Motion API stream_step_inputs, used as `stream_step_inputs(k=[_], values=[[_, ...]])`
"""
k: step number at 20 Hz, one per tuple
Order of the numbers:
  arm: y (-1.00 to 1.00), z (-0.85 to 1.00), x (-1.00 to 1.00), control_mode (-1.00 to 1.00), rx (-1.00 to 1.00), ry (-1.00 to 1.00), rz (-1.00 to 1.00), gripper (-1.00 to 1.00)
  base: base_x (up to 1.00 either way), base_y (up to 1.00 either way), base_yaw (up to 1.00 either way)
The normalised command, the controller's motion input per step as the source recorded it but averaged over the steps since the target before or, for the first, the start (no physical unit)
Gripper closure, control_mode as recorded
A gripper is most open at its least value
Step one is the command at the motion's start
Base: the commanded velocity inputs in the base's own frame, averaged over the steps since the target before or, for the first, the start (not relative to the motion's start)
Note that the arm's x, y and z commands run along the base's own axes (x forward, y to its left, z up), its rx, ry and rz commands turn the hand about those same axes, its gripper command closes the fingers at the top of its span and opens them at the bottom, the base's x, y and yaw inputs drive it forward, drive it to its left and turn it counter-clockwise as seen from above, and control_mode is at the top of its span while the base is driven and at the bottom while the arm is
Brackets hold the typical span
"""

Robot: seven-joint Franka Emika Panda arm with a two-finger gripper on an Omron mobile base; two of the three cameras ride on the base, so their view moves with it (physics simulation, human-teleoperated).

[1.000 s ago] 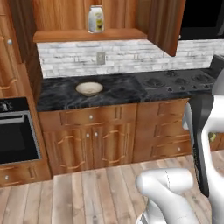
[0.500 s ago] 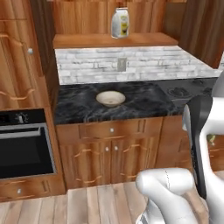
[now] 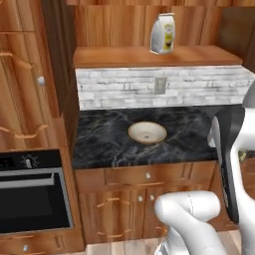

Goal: Pick the egg and butter from the fridge and place them by the bowl for mixing.

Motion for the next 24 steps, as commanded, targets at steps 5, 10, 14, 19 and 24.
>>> stream_step_inputs(k=[5, 10, 14, 19, 24], values=[[0.0, 0.0, 0.0, 1.0, 0.0, 0.0, 0.0, 1.0, 0.78, 0.39, -0.07], [0.0, 0.0, 0.0, 1.0, 0.0, 0.0, 0.0, 1.0, 0.61, 0.0, -0.01], [0.0, 0.0, 0.0, 1.0, 0.0, 0.0, 0.0, 1.0, 0.44, -0.06, 0.0], [0.0, 0.0, 0.0, 1.0, 0.0, 0.0, 0.0, 1.0, 0.05, 0.0, 0.0], [-0.48, -0.21, 0.0, -1.0, 0.07, -0.07, 0.01, 1.0, 0.0, 0.0, 0.0]])
